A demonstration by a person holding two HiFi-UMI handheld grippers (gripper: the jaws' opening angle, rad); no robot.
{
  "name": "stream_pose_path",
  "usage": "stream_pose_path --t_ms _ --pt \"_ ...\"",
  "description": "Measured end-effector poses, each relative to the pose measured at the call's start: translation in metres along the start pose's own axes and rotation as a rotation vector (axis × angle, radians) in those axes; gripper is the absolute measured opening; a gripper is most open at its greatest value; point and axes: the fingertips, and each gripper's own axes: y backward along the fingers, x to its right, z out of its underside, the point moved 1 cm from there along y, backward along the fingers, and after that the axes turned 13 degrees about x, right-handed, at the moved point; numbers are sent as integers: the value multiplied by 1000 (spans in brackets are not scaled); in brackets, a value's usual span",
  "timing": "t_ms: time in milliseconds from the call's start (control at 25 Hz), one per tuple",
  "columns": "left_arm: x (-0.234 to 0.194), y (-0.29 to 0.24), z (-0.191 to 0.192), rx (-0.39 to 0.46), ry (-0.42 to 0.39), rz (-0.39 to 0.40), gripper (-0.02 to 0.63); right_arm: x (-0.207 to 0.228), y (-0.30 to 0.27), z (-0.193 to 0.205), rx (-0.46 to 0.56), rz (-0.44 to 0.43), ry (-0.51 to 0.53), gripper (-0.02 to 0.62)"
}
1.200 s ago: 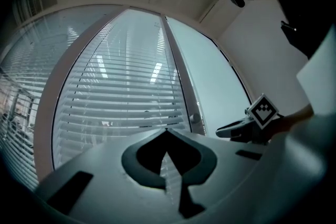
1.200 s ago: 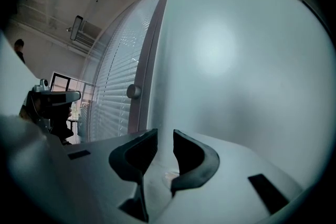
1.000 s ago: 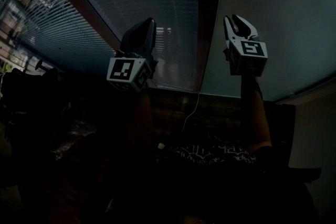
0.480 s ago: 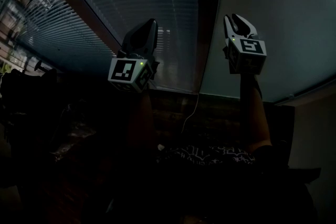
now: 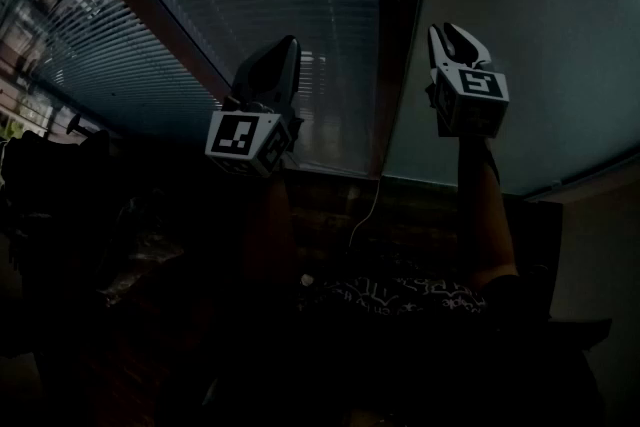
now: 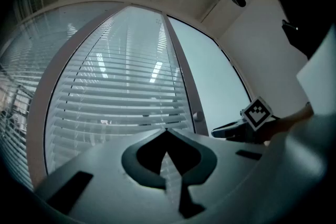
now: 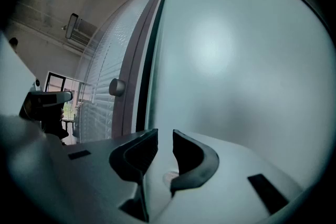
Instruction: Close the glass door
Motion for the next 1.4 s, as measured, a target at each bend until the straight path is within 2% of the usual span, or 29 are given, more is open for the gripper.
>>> stream_pose_path --t_ms 1400 --pt "5 4 -4 5 8 7 2 0 5 0 -12 9 10 81"
